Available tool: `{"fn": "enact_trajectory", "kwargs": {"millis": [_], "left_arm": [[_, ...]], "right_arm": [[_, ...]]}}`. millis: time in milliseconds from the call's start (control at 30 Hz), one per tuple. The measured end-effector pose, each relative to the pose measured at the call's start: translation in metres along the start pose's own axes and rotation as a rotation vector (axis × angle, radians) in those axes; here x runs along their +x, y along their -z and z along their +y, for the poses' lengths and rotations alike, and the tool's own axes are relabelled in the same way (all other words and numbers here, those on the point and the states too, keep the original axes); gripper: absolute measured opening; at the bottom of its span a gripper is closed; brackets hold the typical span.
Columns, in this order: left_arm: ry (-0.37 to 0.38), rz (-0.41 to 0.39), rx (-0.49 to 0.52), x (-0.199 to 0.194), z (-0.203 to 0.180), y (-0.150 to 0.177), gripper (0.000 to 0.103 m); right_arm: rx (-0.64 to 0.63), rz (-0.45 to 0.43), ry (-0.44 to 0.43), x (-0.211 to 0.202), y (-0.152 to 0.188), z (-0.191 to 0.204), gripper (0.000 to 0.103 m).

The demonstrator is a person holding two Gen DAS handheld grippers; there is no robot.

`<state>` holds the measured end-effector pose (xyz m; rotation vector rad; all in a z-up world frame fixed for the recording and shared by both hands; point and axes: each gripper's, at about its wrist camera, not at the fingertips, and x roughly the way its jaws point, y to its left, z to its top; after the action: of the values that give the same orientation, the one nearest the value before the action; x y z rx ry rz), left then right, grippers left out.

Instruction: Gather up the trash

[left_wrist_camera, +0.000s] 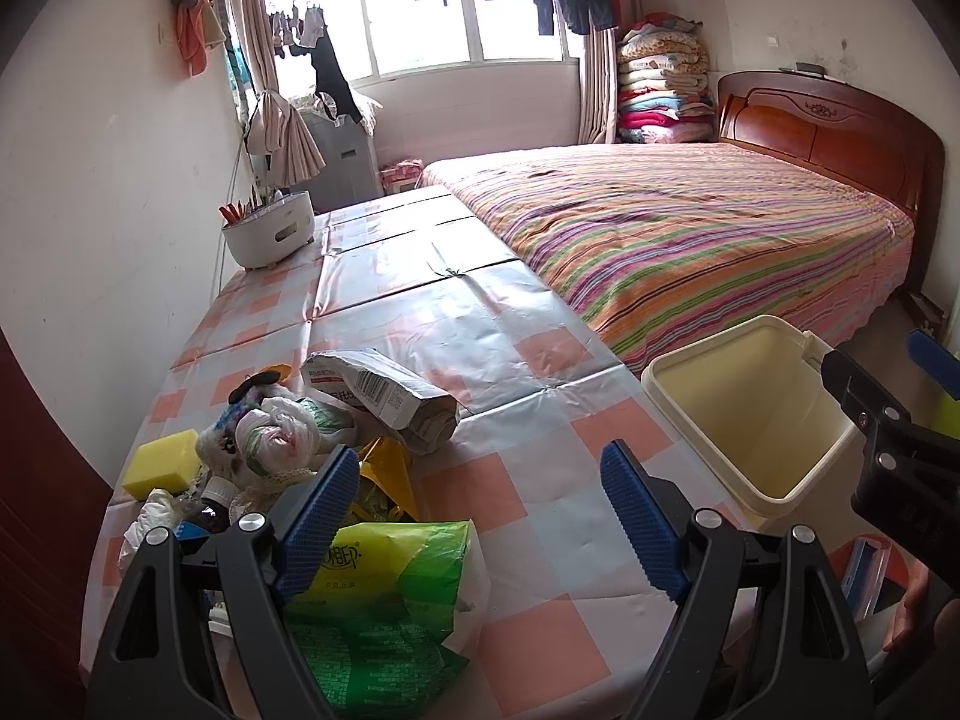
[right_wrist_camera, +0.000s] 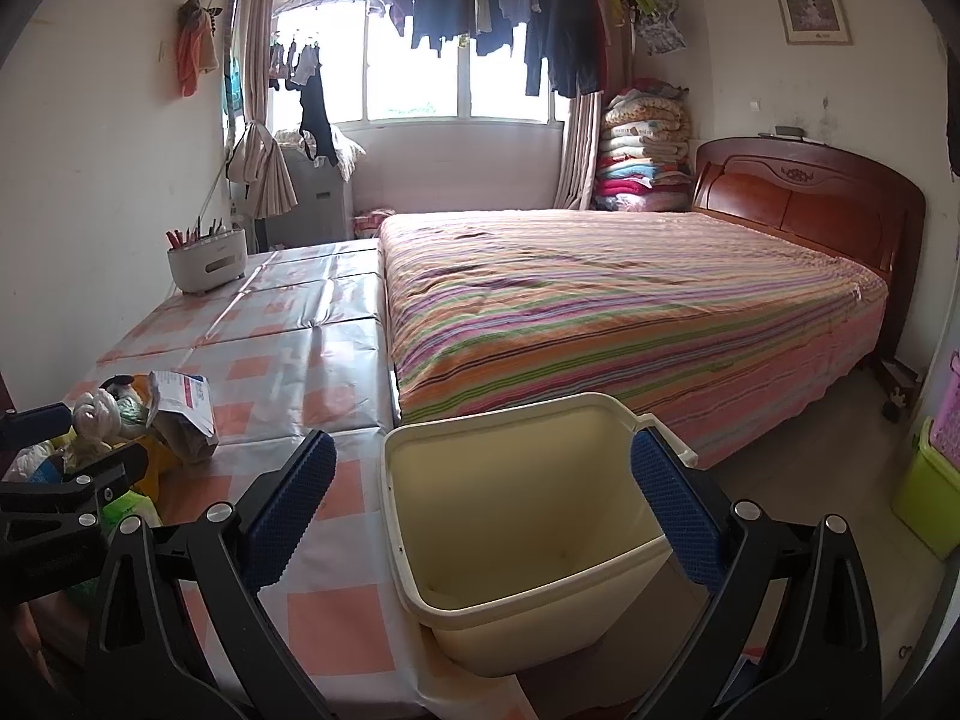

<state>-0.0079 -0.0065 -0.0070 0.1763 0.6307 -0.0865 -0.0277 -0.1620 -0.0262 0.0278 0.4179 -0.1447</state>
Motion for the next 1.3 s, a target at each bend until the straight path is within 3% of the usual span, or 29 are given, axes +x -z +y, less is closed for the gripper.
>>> {"fn": "enact_trajectory", "kwargs": {"millis": [1300], "left_arm": [[0.005, -0.026, -0.027, -0.008, 0.012, 0.002, 0.081]], "right_arm": [[-0.003, -0.012, -0.015, -0.002, 0.0, 0.004, 0.097]]}}
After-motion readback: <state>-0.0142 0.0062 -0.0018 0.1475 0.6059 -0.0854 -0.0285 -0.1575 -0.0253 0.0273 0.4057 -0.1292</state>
